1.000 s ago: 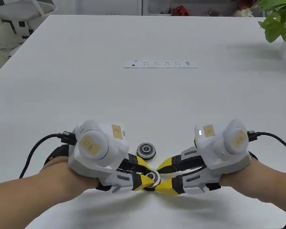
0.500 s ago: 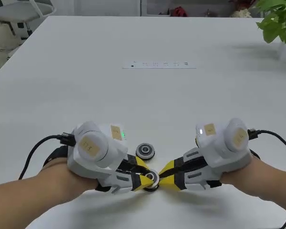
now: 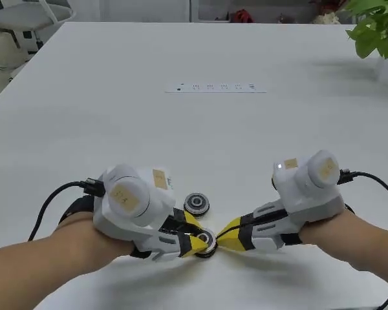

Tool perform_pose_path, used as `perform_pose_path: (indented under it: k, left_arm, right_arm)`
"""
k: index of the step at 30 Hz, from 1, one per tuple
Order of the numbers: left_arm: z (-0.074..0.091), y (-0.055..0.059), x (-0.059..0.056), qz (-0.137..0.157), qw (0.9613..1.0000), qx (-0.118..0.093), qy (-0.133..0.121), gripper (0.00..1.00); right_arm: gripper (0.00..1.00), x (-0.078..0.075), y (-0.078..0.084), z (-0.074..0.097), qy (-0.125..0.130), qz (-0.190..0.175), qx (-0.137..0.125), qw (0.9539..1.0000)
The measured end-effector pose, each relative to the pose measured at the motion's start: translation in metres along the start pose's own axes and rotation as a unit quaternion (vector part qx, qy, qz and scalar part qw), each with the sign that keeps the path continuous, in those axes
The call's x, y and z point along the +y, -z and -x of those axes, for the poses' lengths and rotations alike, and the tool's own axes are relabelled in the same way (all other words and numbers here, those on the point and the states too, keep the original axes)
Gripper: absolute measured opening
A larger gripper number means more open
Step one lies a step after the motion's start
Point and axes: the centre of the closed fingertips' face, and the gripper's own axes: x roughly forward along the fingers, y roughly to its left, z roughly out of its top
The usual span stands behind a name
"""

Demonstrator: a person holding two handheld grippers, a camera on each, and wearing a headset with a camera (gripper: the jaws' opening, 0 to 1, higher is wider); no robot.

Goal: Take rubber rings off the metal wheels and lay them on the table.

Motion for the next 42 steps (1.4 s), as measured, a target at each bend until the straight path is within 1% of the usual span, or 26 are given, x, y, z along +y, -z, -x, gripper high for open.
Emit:
perform_pose_path:
  k: [3, 4, 5, 6, 7, 8, 10, 11, 13, 16, 18, 23, 25, 29, 32, 33, 34, 35, 37, 38, 40, 42]
  left_arm:
    - [0.0, 0.0, 0.0, -0.001, 1.0, 0.0, 0.0, 0.13]
    - [0.0, 0.0, 0.0, -0.001, 1.0, 0.0, 0.0, 0.13]
    - [0.0, 0.0, 0.0, -0.001, 1.0, 0.0, 0.0, 0.13]
    - [0.0, 0.0, 0.0, -0.002, 1.0, 0.0, 0.0, 0.13]
    - [0.0, 0.0, 0.0, -0.002, 1.0, 0.0, 0.0, 0.13]
    - [0.0, 0.0, 0.0, -0.002, 1.0, 0.0, 0.0, 0.13]
    - [0.0, 0.0, 0.0, -0.002, 1.0, 0.0, 0.0, 0.13]
    - [0.0, 0.0, 0.0, -0.003, 1.0, 0.001, 0.0, 0.13]
    - [0.0, 0.0, 0.0, -0.002, 1.0, 0.001, -0.001, 0.13]
    - [0.0, 0.0, 0.0, -0.003, 1.0, 0.004, -0.004, 0.13]
    - [0.0, 0.0, 0.0, -0.003, 1.0, 0.005, -0.005, 0.13]
    - [0.0, 0.0, 0.0, 0.0, 1.0, 0.008, -0.006, 0.13]
    - [0.0, 0.0, 0.0, 0.0, 1.0, 0.008, -0.006, 0.13]
    - [0.0, 0.0, 0.0, 0.001, 1.0, 0.007, -0.005, 0.13]
    - [0.0, 0.0, 0.0, 0.001, 1.0, 0.006, -0.004, 0.13]
    - [0.0, 0.0, 0.0, 0.0, 1.0, 0.005, -0.005, 0.13]
    - [0.0, 0.0, -0.001, 0.0, 1.0, 0.004, -0.005, 0.13]
    - [0.0, 0.0, -0.001, 0.001, 1.0, 0.004, -0.005, 0.13]
    - [0.0, 0.0, -0.001, 0.0, 1.0, 0.004, -0.005, 0.13]
    - [0.0, 0.0, -0.001, 0.001, 1.0, 0.004, -0.005, 0.13]
    - [-0.001, 0.0, -0.001, 0.0, 1.0, 0.005, -0.005, 0.13]
    - [0.0, 0.0, -0.001, -0.001, 1.0, 0.004, -0.005, 0.13]
  right_arm:
    - [0.0, 0.0, 0.0, 0.001, -0.002, -0.019, -0.002, 0.9998]
    - [0.0, 0.0, -0.001, 0.001, -0.005, -0.04, -0.01, 0.9992]
    - [0.0, 0.0, -0.004, 0.003, -0.008, -0.046, -0.022, 0.9986]
    - [0.0, 0.0, -0.008, 0.006, -0.011, -0.066, -0.038, 0.997]
    - [0.0, 0.0, -0.01, 0.007, -0.013, -0.079, -0.044, 0.9958]
    - [0.0, -0.001, -0.007, 0.007, -0.011, -0.072, -0.035, 0.9968]
    - [0.0, 0.0, -0.006, 0.005, -0.01, -0.067, -0.03, 0.9972]
    - [0.0, 0.001, -0.008, 0.005, -0.012, -0.074, -0.035, 0.9966]
    - [0.0, 0.0, -0.008, 0.005, -0.012, -0.079, -0.036, 0.9961]
    - [0.0, -0.001, -0.009, 0.005, -0.012, -0.1, -0.046, 0.9939]
    - [0.0, 0.0, -0.01, 0.005, -0.013, -0.105, -0.049, 0.9931]
    - [0.0, 0.003, -0.012, 0.004, -0.017, -0.106, -0.051, 0.9928]
    - [0.0, 0.005, -0.013, 0.003, -0.022, -0.112, -0.054, 0.992]
    - [0.0, 0.01, -0.015, 0.001, -0.027, -0.102, -0.052, 0.9931]
    - [0.0, 0.015, -0.018, -0.001, -0.04, -0.105, -0.057, 0.992]
    - [0.0, 0.023, -0.022, -0.002, -0.063, -0.103, -0.067, 0.9904]
    - [0.0, 0.027, -0.025, -0.003, -0.066, -0.111, -0.07, 0.9893]
    - [0.0, 0.026, -0.022, -0.004, -0.056, -0.087, -0.057, 0.993]
    - [0.0, 0.025, -0.022, -0.004, -0.055, -0.089, -0.054, 0.993]
    - [0.0, 0.02, -0.021, -0.002, -0.051, -0.094, -0.058, 0.9926]
    - [0.0, 0.015, -0.017, 0.0, -0.043, -0.097, -0.057, 0.9928]
    - [0.0, 0.012, -0.016, 0.002, -0.037, -0.099, -0.059, 0.9926]
